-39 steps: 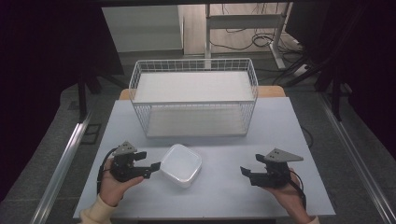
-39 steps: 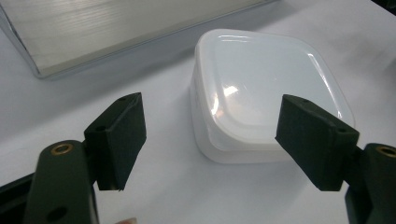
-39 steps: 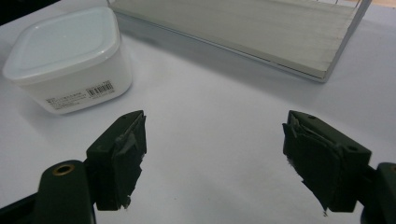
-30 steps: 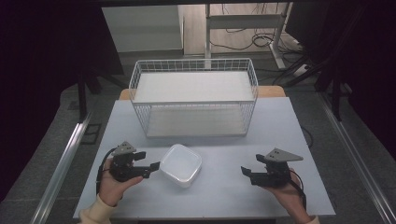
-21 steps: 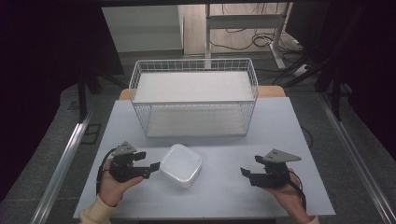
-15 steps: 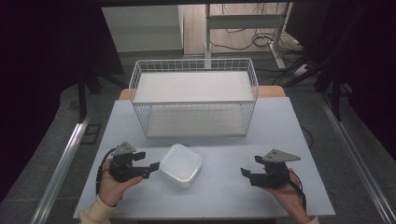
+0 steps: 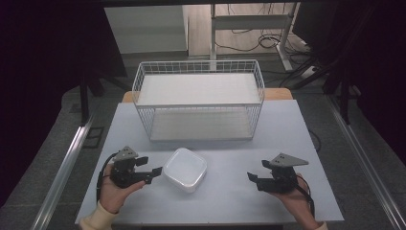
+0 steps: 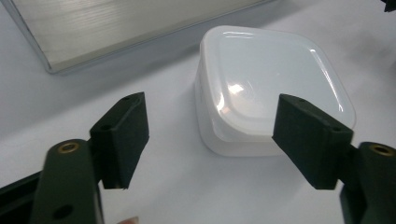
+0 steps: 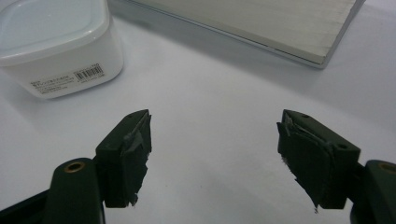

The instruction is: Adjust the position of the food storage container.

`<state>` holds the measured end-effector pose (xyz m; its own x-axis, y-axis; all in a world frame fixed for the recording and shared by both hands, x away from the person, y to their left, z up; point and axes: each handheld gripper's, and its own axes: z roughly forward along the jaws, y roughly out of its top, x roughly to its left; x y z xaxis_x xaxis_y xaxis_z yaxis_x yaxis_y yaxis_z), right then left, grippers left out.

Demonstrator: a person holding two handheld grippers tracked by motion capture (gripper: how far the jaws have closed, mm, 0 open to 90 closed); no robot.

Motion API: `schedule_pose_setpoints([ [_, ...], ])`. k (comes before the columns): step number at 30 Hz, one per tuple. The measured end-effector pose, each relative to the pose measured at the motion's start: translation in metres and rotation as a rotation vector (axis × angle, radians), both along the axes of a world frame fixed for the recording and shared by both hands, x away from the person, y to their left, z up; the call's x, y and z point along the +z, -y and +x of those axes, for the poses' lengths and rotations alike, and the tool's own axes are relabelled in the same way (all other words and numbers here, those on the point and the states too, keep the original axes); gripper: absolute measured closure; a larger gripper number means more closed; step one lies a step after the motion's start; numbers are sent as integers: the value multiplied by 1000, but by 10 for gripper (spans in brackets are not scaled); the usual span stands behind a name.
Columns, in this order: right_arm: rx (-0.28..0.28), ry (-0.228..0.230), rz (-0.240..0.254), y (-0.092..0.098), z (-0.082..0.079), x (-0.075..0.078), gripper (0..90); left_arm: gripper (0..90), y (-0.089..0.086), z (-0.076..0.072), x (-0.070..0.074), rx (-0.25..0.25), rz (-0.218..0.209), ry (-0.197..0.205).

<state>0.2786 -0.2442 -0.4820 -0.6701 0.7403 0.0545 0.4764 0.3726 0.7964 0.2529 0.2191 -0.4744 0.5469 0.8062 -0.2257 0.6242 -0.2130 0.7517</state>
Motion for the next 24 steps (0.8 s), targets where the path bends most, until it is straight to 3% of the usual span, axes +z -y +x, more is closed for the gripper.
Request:
schedule_pose_setpoints([
  [12, -14, 1, -7, 2, 0, 1, 259, 403, 1, -8, -12, 6, 31, -70],
  [13, -18, 2, -7, 3, 0, 1, 260, 477, 2, -9, -15, -4, 48, -94],
  [15, -18, 2, -9, 3, 0, 1, 261, 520, 2, -10, -17, -7, 56, -103],
  [18, -19, -1, -13, 4, 1, -1, 262, 671, 3, -11, -21, -10, 85, -132],
  [19, -18, -5, -16, 3, 1, -1, 262, 757, 4, -11, -23, -11, 95, -140],
  [24, -17, -6, -18, 4, 1, -1, 262, 898, 9, -9, -30, -25, 120, -174],
])
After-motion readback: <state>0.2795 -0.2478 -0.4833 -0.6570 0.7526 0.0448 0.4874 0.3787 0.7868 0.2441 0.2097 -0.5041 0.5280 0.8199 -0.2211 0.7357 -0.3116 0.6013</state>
